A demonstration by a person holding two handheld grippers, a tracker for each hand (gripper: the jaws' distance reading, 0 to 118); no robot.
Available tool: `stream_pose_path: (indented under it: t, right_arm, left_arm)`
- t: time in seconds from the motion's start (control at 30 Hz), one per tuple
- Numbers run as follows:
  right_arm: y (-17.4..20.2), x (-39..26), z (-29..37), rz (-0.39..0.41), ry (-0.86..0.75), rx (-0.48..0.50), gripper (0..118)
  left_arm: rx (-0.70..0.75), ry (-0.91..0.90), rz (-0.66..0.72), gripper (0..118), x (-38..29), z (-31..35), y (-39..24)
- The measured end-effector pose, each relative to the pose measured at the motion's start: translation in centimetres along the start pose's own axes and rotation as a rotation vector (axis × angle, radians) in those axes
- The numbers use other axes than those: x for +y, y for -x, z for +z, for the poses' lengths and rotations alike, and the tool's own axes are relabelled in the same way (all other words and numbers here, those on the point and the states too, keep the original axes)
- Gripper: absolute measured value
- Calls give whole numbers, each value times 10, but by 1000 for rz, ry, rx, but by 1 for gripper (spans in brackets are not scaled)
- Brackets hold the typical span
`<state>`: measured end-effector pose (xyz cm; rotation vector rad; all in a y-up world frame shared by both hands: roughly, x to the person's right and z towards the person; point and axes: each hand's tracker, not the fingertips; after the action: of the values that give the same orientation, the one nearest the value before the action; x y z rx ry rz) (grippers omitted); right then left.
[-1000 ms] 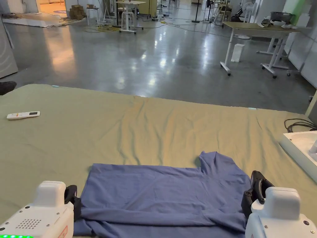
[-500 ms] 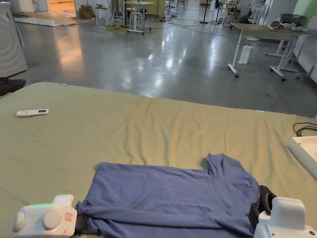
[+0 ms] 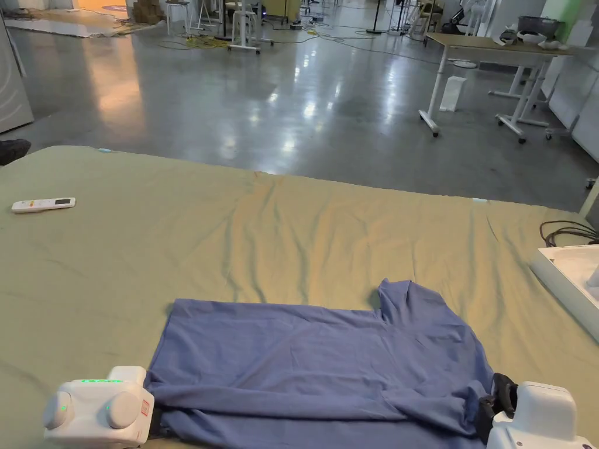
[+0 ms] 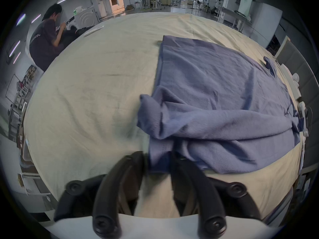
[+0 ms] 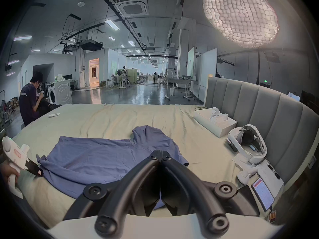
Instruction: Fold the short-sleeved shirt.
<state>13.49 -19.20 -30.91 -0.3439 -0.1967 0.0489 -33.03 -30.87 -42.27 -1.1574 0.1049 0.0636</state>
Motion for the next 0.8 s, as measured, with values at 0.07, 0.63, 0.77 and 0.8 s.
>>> stream_pose_path:
  t: [0.07,0.63,0.77,0.8]
  right_arm:
    - [-4,-3,-1,0,16,-4,0]
    - [-74,-38,-90,45,599,81,59]
    - [-69,-61,-114,80,693,99,60]
    - [-68,-67,-120,78,710,97,60]
  left_arm:
    - [0,1,-16,7,-1,0,1]
    - [-105,-104,-29,4,-7,42,28]
    - [-100,-103,-40,4,-9,43,26]
    - [-98,-105,-42,4,-10,42,26]
